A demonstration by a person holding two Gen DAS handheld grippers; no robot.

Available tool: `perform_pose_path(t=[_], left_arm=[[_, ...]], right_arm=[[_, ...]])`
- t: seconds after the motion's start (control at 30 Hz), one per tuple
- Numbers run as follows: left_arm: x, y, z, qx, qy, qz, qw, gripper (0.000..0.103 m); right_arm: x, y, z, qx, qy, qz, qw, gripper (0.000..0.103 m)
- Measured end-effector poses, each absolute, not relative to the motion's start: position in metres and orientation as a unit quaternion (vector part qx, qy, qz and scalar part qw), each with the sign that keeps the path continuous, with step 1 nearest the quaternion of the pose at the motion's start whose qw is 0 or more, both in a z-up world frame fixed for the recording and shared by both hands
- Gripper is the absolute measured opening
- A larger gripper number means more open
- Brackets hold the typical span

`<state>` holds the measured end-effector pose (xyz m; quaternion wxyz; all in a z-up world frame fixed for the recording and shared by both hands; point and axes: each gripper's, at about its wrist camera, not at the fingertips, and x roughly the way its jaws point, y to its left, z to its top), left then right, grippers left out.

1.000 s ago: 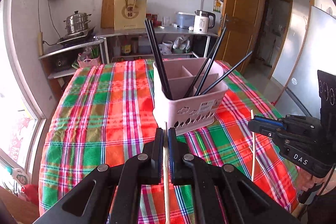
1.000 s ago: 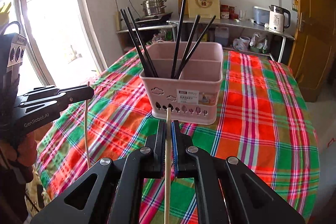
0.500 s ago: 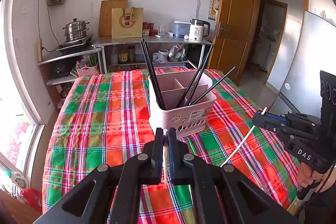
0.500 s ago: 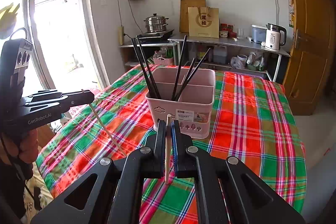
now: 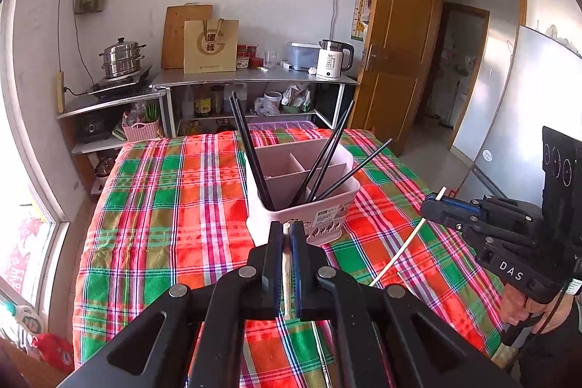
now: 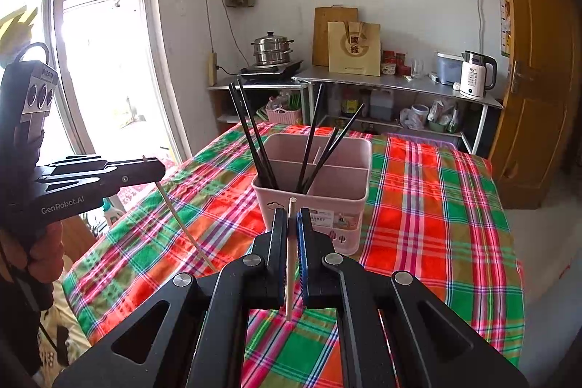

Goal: Organize utensils
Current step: 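Carry the right tool's wooden chopstick into the basket and open while the left tool releases its own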

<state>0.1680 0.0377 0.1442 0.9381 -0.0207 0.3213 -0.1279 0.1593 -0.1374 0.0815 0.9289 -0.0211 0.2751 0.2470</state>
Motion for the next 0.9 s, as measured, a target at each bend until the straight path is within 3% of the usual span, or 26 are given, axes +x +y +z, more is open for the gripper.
perform_pose_path(t=[0.47,0.9], left_arm=[[0.221,0.055,0.221,-0.071,0.263,-0.127,0.954,0.004],[0.272,0.053,0.201,-0.077,0.268,-0.126,0.952,0.004]], right_arm=[[0.204,-0.140,0.148,0.041,0.199,0.244,0.948,0.005],[0.240,-0.119,0.142,0.033,0.188,0.235,0.953,0.005]])
